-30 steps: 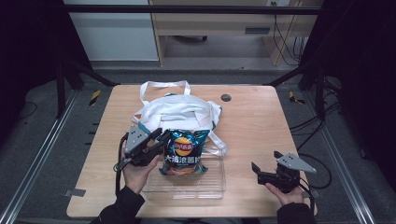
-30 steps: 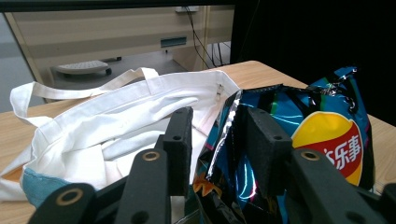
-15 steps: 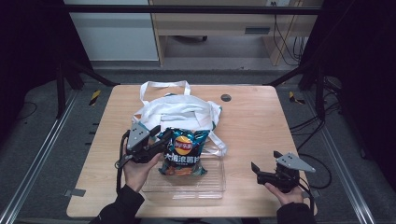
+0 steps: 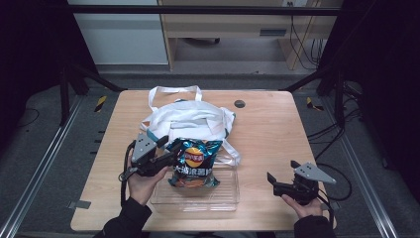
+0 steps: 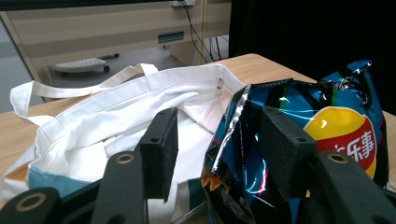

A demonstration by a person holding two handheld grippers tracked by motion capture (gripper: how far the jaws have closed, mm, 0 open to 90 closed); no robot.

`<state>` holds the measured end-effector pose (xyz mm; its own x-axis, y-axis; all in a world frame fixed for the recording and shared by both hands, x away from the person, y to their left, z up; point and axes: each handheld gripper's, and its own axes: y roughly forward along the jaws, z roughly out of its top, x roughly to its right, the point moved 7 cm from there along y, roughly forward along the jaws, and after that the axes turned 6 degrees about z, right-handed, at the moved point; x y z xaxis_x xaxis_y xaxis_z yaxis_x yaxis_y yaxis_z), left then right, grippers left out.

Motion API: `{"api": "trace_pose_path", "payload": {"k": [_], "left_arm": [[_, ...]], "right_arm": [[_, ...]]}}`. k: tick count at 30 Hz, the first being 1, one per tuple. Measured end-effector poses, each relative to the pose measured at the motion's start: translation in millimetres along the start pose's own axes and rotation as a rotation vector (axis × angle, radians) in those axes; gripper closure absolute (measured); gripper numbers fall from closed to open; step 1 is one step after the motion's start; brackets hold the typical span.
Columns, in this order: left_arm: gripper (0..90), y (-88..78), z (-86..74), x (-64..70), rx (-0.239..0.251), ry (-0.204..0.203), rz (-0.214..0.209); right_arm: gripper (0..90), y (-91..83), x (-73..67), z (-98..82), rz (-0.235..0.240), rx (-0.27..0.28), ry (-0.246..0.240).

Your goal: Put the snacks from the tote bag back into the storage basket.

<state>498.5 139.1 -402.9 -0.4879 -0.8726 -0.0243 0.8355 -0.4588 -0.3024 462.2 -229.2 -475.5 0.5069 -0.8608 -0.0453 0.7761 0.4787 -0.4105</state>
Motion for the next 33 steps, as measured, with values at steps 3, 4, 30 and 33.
{"api": "trace_pose_path", "payload": {"k": [3, 4, 30, 33], "left_arm": [[47.9, -3.6, -0.1, -0.4, -0.001, 0.008, 0.002], [48.0, -4.6, -0.2, -0.2, -0.002, 0.007, 0.0], [48.8, -49.8, 2.8, -8.0, 0.035, -0.005, -0.016], [48.2, -56.4, 0.8, -16.6, 0.04, -0.014, -0.005]], "right_arm": [[6.5, -0.3, -0.1, 0.1, 0.0, 0.001, -0.001], [6.5, -0.2, -0.2, 0.1, 0.001, 0.0, 0.0], [6.5, -1.6, -0.2, 0.1, -0.001, 0.002, 0.008], [6.5, -1.9, 0.4, 0.1, -0.004, 0.004, 0.004]]}}
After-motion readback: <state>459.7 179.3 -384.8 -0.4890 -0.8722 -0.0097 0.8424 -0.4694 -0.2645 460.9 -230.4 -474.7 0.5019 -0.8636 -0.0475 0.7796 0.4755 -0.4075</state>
